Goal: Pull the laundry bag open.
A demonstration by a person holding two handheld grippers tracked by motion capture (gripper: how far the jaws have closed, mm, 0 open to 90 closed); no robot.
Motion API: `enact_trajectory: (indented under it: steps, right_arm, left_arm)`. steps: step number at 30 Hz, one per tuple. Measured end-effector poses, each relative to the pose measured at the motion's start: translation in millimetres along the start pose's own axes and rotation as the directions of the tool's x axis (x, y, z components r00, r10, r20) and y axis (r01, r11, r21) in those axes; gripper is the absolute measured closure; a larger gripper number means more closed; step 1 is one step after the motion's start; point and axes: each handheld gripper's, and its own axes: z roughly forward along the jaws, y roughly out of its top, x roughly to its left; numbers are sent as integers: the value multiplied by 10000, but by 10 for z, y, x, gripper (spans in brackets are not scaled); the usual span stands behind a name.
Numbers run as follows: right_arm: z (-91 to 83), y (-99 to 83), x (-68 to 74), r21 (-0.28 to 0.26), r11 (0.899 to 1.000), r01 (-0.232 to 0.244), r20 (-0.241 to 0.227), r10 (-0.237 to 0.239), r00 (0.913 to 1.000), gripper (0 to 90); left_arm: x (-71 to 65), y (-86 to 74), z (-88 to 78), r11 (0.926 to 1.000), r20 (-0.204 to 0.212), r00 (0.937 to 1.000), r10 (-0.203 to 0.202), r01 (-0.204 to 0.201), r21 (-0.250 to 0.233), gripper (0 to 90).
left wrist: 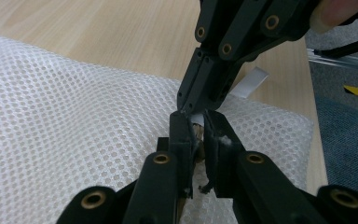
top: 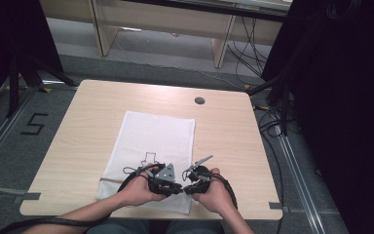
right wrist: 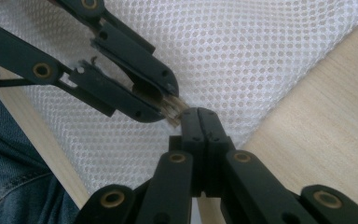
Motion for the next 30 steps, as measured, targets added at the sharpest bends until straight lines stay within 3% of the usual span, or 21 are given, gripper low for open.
enact_trajectory:
  steps: [4, 17, 20, 21, 23, 29, 30]
  right_arm:
    - [2, 7, 23, 119, 9998, 146, 177, -148, 9997, 900]
    - [0, 0, 26, 32, 9998, 191, 220, -191, 9996, 900]
    - [2, -6, 39, -14, 10000, 48, 181, -48, 9998, 900]
    - [-8, -9, 54, 148, 9995, -294, 145, 292, 9995, 900]
    - [2, -6, 28, -67, 9998, 185, 146, -184, 9997, 900]
    - [3, -4, 28, -42, 9997, 223, 146, -222, 9996, 900]
    - [-2, -7, 40, 12, 10000, -6, 105, 6, 9999, 900]
  left_arm:
    - [-17, 19, -17, 9995, -75, 9996, 268, -267, 192, 820]
    - [8, 14, -65, 9998, -68, 9998, 192, -191, 99, 820]
    - [-1, 11, -64, 9996, -102, 9996, 274, -274, 57, 820]
    - [-4, 13, -68, 9995, -112, 9995, 302, -301, 102, 820]
    - [-7, 13, -70, 9994, -81, 9994, 335, -334, 132, 820]
    - [-11, 13, -84, 9981, -82, 9984, 558, -555, 261, 820]
    - [-13, 13, -94, 9986, -92, 9988, 484, -482, 202, 820]
